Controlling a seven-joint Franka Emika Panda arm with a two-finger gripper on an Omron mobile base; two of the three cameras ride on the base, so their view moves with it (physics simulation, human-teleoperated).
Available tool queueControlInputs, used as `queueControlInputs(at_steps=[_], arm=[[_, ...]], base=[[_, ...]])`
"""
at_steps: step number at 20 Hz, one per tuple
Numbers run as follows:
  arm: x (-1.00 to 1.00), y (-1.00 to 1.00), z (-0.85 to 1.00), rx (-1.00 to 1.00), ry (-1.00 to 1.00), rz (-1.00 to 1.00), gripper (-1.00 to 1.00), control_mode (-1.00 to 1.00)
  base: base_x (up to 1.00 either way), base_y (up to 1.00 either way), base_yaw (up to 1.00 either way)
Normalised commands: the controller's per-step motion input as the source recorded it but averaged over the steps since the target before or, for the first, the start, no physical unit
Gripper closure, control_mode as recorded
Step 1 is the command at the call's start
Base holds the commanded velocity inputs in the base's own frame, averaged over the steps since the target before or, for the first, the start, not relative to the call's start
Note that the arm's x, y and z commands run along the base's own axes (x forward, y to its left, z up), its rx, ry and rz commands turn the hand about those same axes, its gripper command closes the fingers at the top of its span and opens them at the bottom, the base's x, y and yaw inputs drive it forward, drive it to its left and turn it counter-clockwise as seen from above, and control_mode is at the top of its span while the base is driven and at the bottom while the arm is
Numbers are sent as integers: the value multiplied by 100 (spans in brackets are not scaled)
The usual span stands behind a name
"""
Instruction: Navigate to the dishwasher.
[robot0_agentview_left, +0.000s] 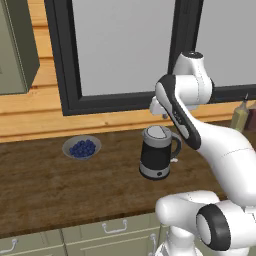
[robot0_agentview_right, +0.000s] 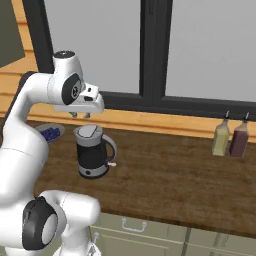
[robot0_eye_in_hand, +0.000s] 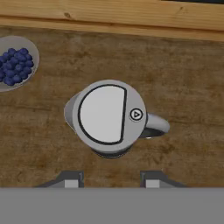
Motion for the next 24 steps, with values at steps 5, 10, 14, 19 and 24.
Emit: queueControlInputs(at_steps=[5,10,14,19,24], arm=[[-30,-5,1,0,-5,-4,-100,-100],[-75,-8,21,1,-4,-11,-100,-100],[-97,-15,19,3,-9,-1,-100,-100],[-44,-6,5,3,0,0,-100,-100],[-10,-1,3,1,0,0,-100,100]], base=[[0,0,0],[0,0,0],[0,0,0],[0,0,0],[-51,-8,-9]])
